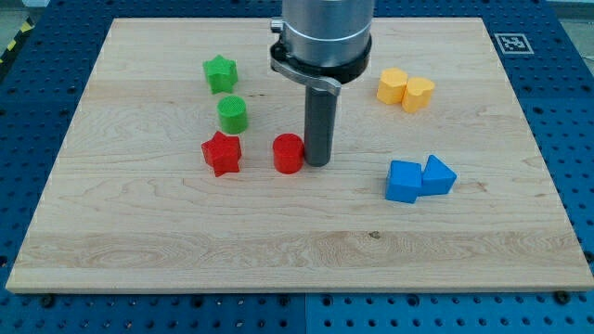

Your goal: Touch the arm toward the blue cube

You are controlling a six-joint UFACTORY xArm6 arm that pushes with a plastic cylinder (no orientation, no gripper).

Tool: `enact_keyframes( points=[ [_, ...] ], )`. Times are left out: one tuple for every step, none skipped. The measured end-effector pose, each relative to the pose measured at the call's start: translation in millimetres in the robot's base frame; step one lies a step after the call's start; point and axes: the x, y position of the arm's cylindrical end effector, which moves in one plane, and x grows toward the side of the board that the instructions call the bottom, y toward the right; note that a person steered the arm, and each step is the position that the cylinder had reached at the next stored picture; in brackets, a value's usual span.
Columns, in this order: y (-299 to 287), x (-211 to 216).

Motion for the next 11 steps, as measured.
enact_keyframes(
  points=[
    [2, 3],
    [12, 16],
    [13, 18],
    [13, 19],
    [13, 41],
    [33, 70],
    [78, 79],
    [115, 79],
    [128, 79],
    [118, 75],
    [99, 62]
  ],
)
